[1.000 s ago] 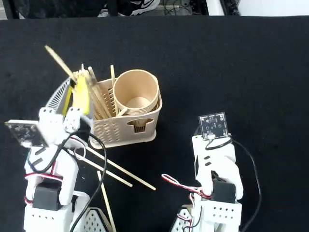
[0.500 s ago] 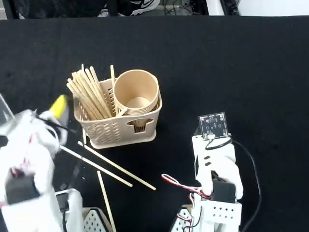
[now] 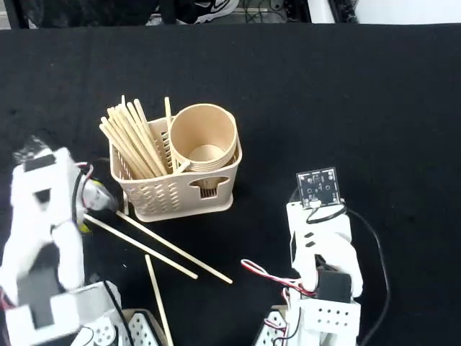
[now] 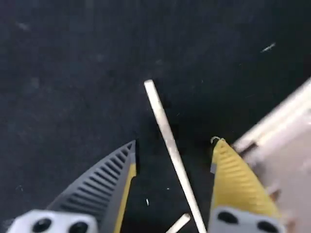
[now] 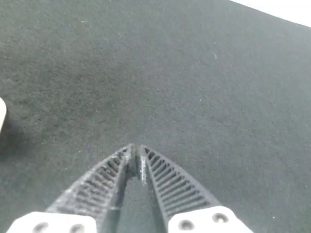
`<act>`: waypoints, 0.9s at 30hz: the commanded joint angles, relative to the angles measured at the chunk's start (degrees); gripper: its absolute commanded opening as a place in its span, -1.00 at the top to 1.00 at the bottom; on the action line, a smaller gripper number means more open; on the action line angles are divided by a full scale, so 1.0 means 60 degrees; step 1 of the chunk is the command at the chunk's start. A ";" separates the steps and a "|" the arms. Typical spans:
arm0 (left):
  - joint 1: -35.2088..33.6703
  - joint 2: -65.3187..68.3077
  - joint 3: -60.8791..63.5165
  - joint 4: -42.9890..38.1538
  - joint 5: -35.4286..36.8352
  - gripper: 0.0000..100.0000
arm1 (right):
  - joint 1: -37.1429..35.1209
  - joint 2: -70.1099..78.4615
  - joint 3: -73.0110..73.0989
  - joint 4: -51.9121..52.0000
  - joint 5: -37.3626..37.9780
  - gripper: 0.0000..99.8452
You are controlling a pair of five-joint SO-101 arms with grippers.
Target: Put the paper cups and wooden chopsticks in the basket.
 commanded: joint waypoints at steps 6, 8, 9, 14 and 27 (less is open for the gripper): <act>0.0579 0.4864 -0.2952 0.0571 0.0073 0.77 | -0.0088 -0.0330 -0.0037 -0.0117 0.0088 0.97; 0.0623 0.5333 -0.3509 0.0879 0.0059 0.95 | -0.0088 -0.0330 -0.0037 -0.0117 0.0088 0.97; 0.0623 0.5538 -0.3714 0.0923 0.0088 0.94 | -0.0088 -0.0330 -0.0037 -0.0117 0.0088 0.97; 0.0535 0.5626 -0.4374 0.1070 0.0234 0.94 | -0.0073 -0.0330 -0.0037 -0.0117 0.0088 0.97; -0.0344 0.2828 -0.4579 0.1128 0.0249 0.94 | -0.0059 -0.0330 -0.0037 -0.0117 0.0088 0.97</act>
